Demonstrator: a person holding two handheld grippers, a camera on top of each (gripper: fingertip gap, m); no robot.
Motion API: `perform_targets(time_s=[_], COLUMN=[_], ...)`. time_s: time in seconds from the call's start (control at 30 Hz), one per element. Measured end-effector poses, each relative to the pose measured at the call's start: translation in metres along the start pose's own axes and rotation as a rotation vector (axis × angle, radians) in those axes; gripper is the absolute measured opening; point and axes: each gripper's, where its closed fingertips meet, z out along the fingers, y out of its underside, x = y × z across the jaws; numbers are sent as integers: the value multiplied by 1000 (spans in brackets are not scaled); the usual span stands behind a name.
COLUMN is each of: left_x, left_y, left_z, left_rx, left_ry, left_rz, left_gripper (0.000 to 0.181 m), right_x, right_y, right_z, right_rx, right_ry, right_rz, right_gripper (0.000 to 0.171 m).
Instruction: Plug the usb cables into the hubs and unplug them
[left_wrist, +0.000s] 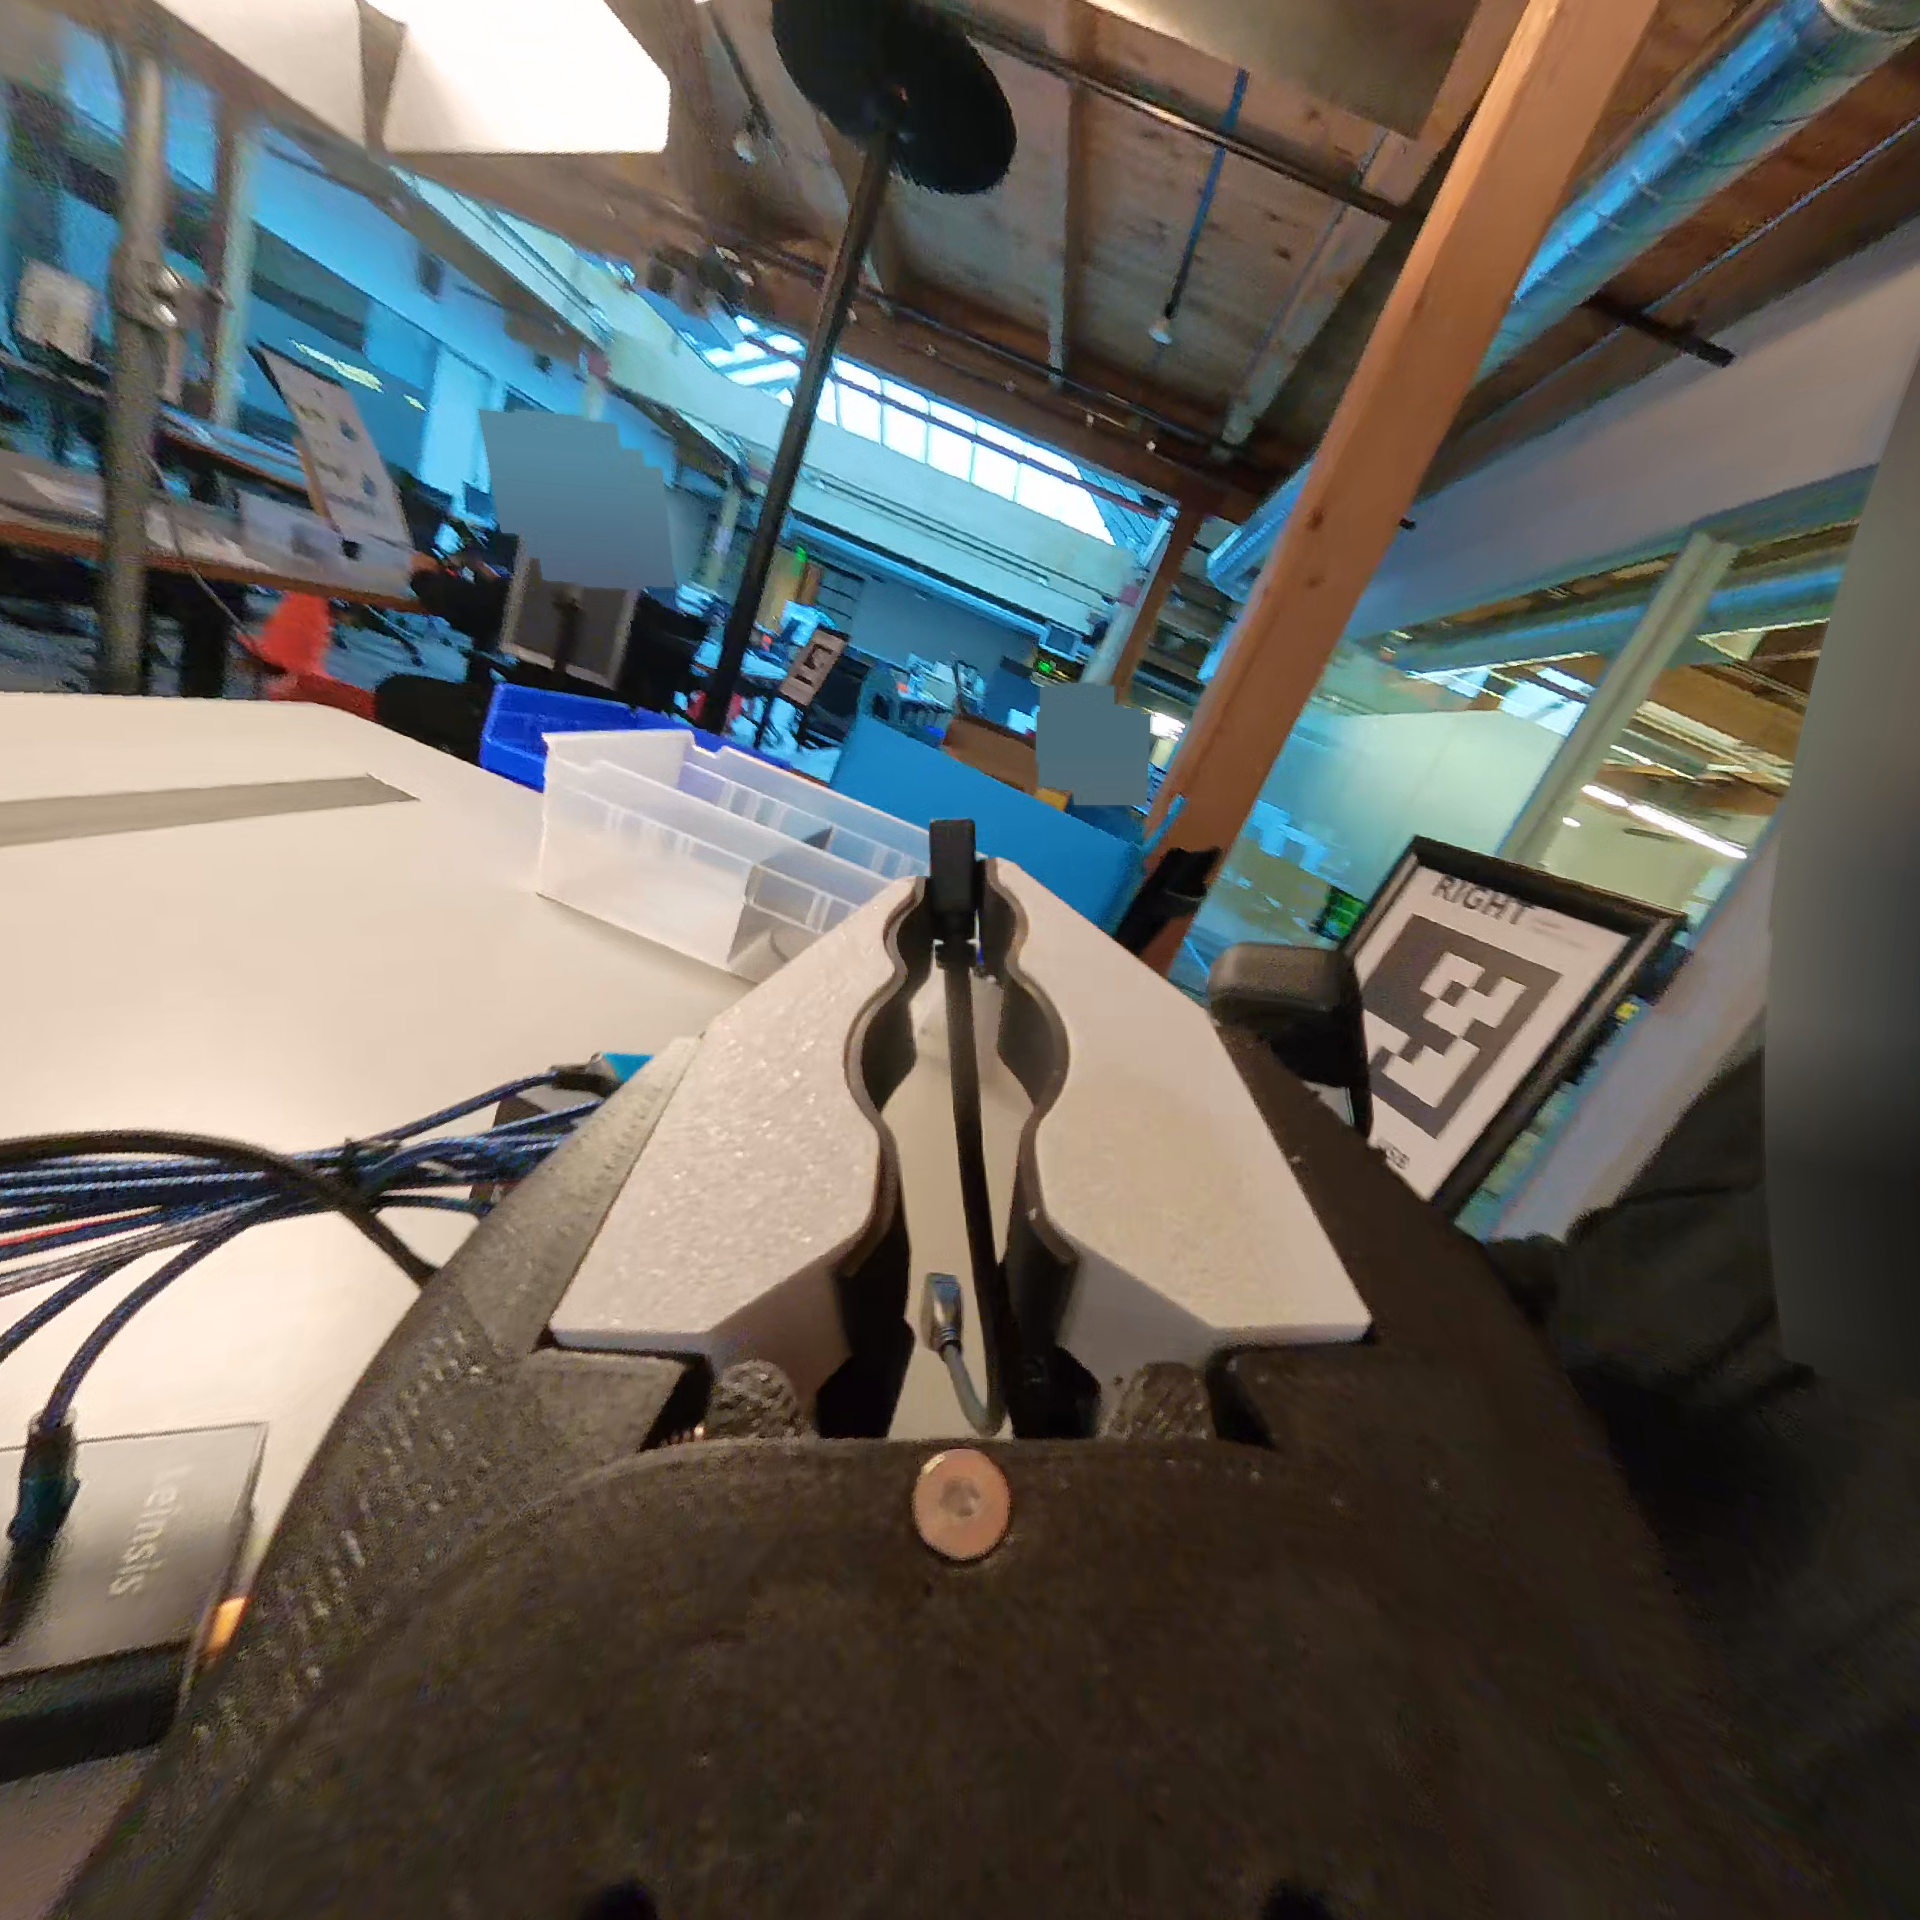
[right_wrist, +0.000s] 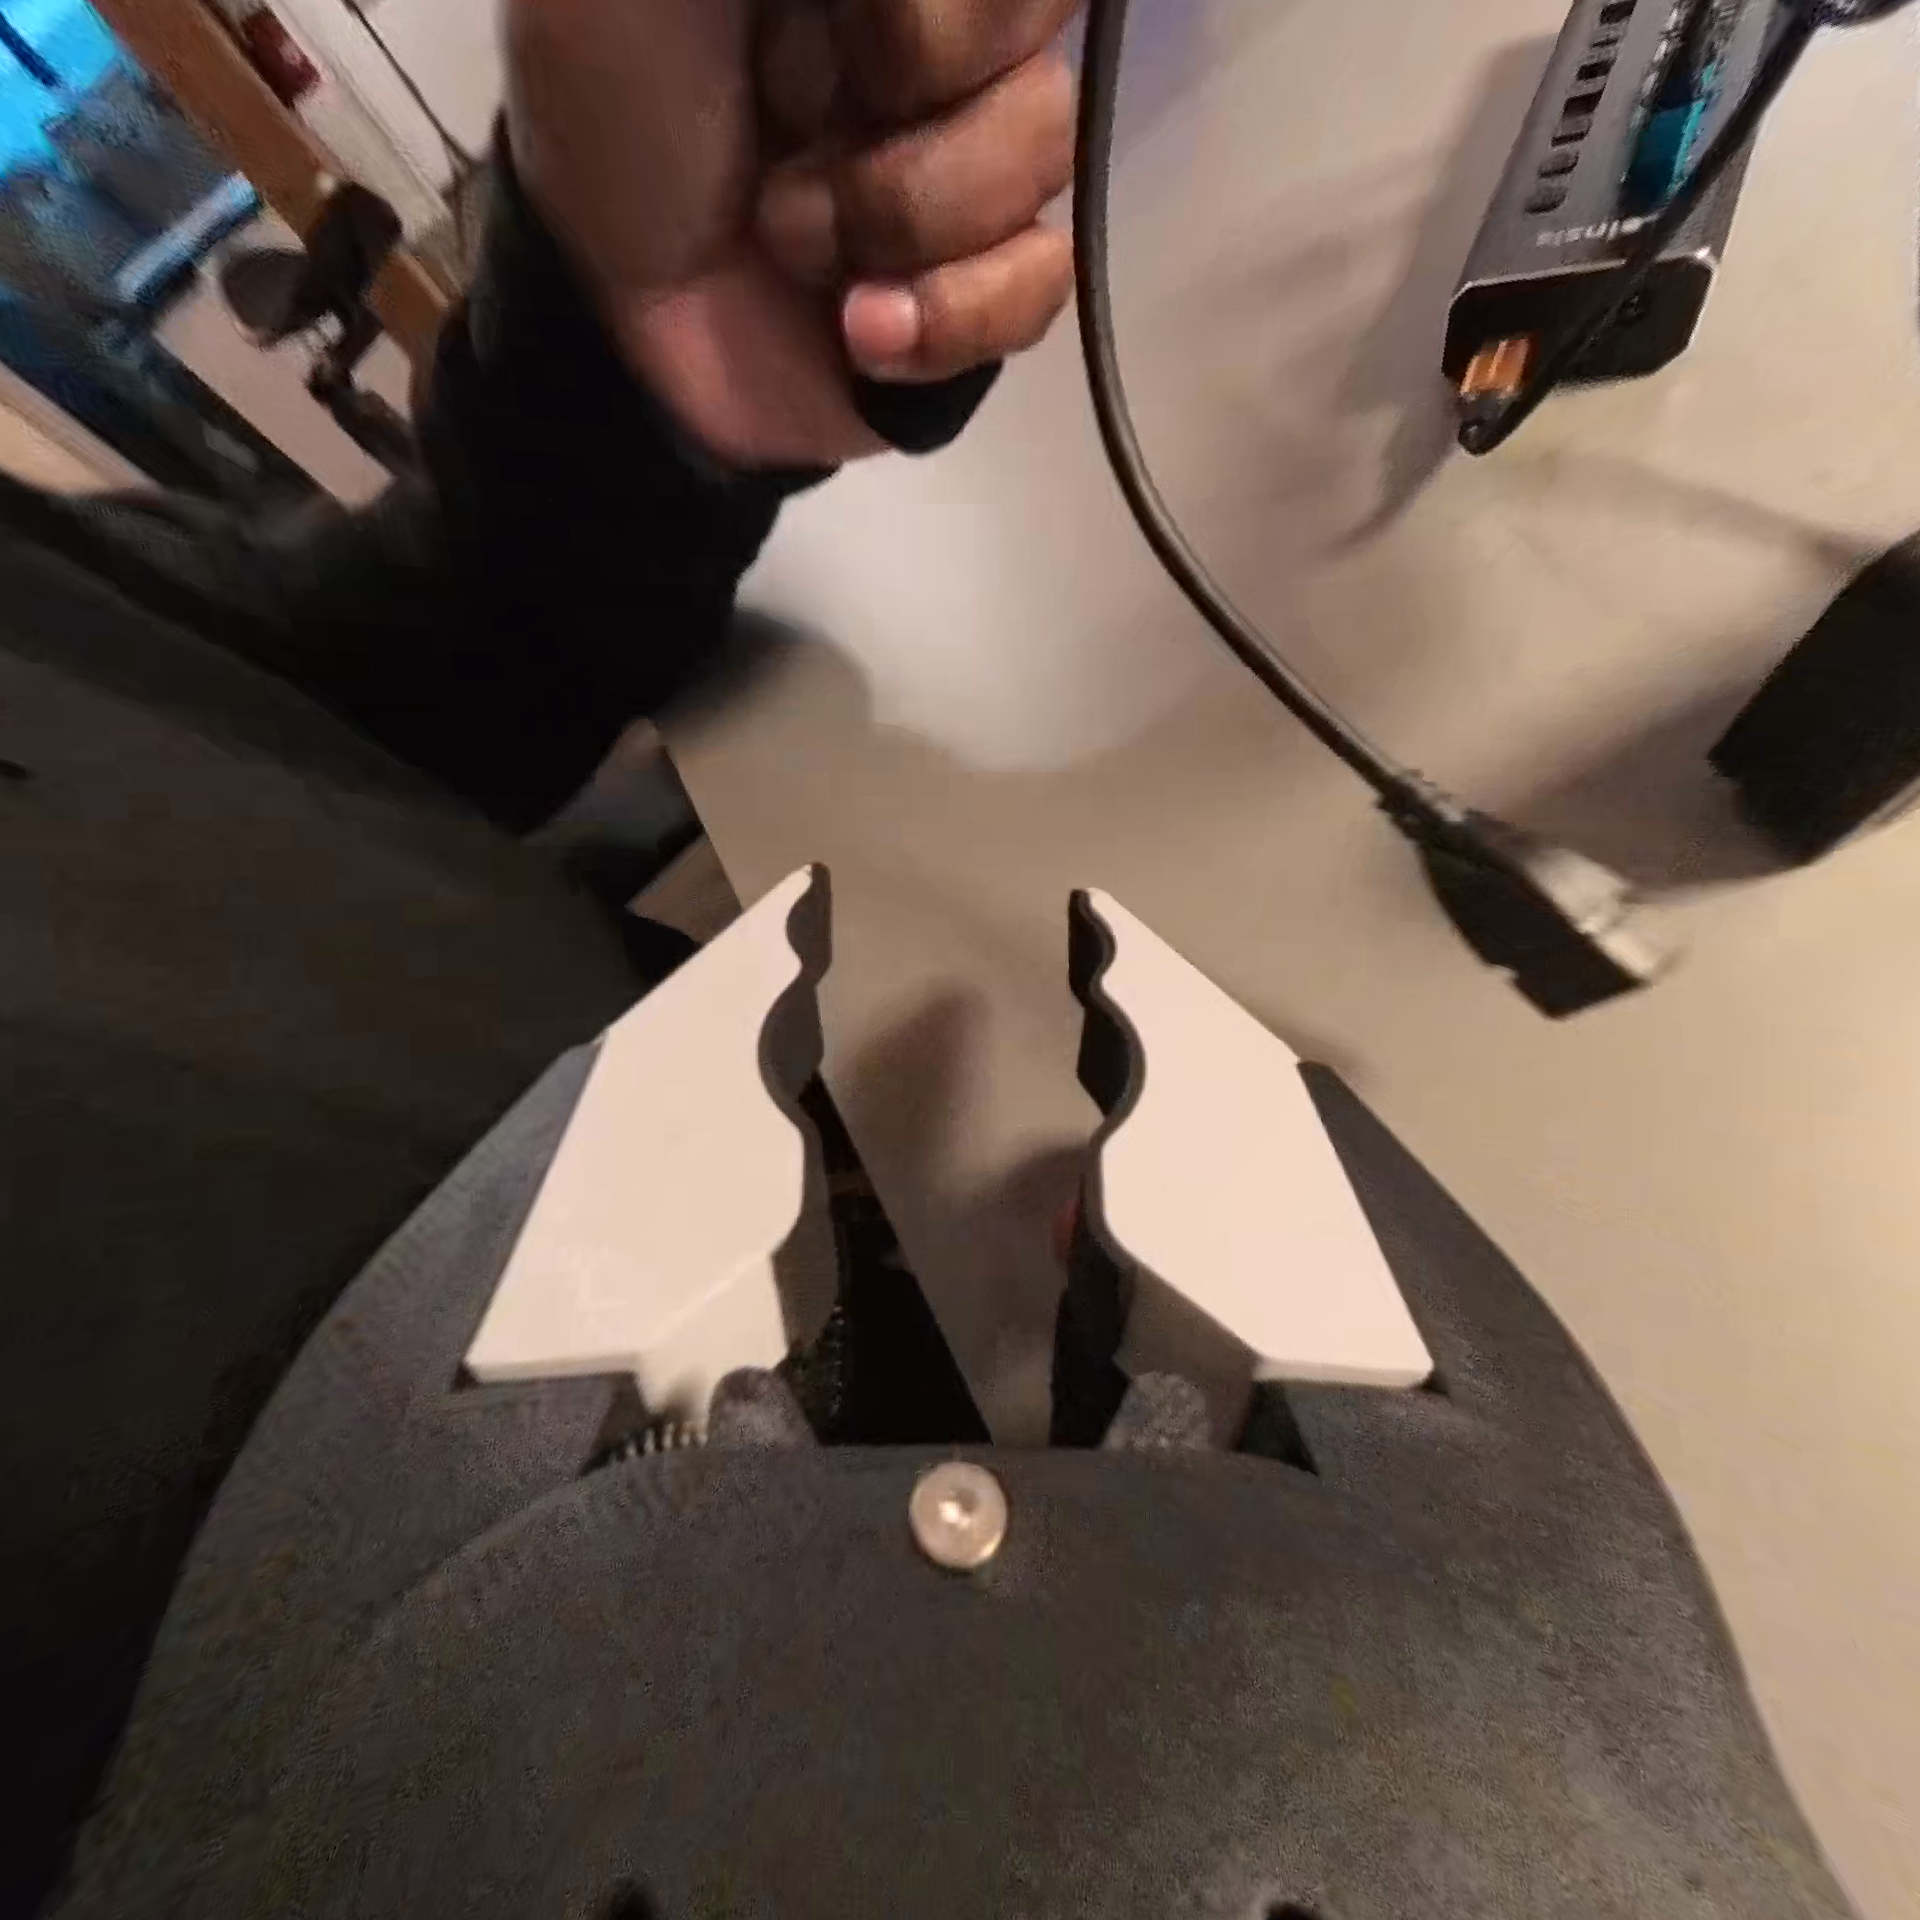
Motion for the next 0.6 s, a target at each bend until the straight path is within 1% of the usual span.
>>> perform_targets(time_s=[0.1, 0.17, 0.27, 0.3, 0.37, 0.43, 0.5, 0.6], left_x=[16, 26, 38, 39, 39, 36, 31, 26], left_y=[1, 5, 17, 22, 34, 44, 50, 56], left_z=[7, 8, 6, 5, 1, -2, -5, -5], left_rx=[53, 74, 80, 72, 44, 25, 17, 8], left_ry=[-32, -39, -40, -48, -70, -91, -112, -123], left_rz=[39, 38, 2, -13, -46, -95, -140, -183], left_gripper=[11, 11, 11, 11, 11, 11, 11, 11], right_x=[7, 19, 32, 36, 40, 44, 48, 43], right_y=[-16, -27, -39, -41, -44, -45, -43, -36], right_z=[11, 11, 6, 5, 2, -1, -1, 4], right_rx=[107, 171, 249, 268, 288, 279, 246, 169], right_ry=[27, 62, 90, 101, 127, 191, 271, 292], right_rz=[158, 237, 279, 280, 250, 161, 50, -57], right_gripper=[57, 71, 86, 88, 90, 89, 88, 86])
